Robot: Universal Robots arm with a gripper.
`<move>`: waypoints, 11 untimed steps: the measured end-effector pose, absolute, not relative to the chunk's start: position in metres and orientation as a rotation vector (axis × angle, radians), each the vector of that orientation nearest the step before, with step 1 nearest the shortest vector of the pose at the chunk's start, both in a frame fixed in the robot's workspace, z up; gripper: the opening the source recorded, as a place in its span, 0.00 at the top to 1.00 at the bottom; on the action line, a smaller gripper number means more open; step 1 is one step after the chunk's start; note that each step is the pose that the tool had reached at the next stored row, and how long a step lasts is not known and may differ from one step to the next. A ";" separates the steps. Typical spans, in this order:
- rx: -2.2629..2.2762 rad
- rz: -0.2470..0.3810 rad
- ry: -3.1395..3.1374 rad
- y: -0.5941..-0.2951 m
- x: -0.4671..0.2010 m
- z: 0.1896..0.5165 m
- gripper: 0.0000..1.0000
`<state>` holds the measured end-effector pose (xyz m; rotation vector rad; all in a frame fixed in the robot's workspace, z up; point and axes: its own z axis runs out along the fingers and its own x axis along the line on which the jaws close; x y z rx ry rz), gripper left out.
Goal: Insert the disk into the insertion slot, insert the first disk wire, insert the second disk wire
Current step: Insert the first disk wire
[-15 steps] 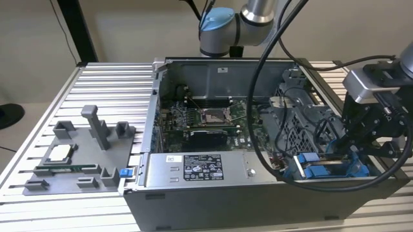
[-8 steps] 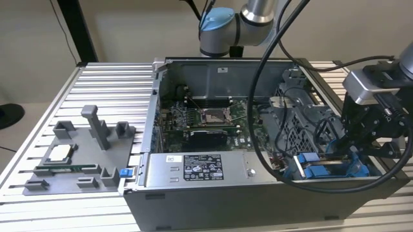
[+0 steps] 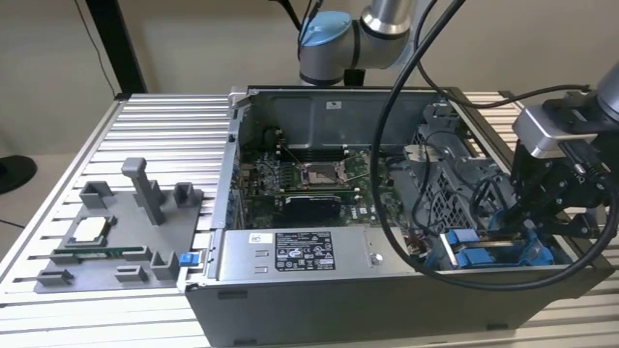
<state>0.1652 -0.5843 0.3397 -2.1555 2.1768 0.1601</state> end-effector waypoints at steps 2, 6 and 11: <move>-2.155 0.160 2.177 -0.584 0.165 0.339 1.00; -2.155 0.160 2.177 -0.584 0.165 0.339 1.00; -2.155 0.162 2.177 -0.584 0.165 0.339 1.00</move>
